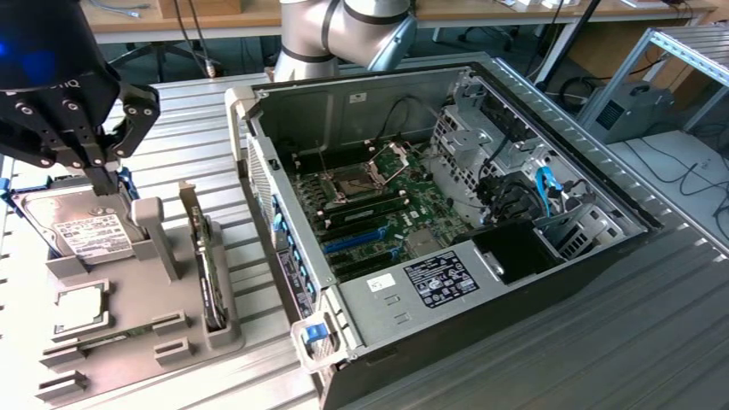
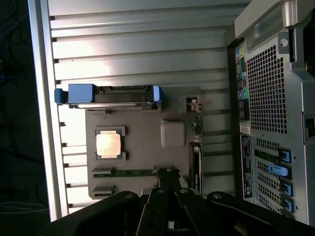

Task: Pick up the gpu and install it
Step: 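Reach for the gpu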

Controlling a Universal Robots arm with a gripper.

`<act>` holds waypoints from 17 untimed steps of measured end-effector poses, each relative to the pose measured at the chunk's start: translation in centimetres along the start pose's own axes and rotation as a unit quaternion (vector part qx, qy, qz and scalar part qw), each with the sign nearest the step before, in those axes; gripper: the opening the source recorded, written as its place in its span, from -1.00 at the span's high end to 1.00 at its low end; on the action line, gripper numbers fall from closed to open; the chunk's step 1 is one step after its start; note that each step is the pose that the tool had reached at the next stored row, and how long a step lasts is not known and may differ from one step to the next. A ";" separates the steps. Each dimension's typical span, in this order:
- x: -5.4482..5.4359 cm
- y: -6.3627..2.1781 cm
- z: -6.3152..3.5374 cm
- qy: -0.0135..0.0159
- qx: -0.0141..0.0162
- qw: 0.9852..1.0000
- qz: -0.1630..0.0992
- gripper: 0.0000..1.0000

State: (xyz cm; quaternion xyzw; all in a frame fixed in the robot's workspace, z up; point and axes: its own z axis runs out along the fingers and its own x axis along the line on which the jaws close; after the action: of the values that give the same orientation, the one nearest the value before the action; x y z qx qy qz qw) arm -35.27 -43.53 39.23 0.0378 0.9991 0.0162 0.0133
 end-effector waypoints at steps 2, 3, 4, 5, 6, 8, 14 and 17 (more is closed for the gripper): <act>0.0 -0.10 0.00 0.000 0.000 1.000 0.000 0.79; 0.0 -0.16 0.00 0.000 0.000 1.000 0.000 0.79; 0.0 -0.21 0.00 0.000 0.000 1.000 0.000 0.79; 0.0 -0.25 0.00 0.000 0.000 1.000 0.000 0.79; 0.0 -0.30 0.00 0.000 0.000 1.000 0.000 0.79; 0.0 -0.39 0.00 0.000 0.000 1.000 0.000 0.79; -0.1 -0.90 0.00 0.000 0.001 1.000 0.000 0.79; -0.1 -1.16 0.00 0.000 0.002 1.000 0.000 0.79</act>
State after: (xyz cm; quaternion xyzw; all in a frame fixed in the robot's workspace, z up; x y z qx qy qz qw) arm -35.27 -44.69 39.18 0.0378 0.9991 0.0142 0.0134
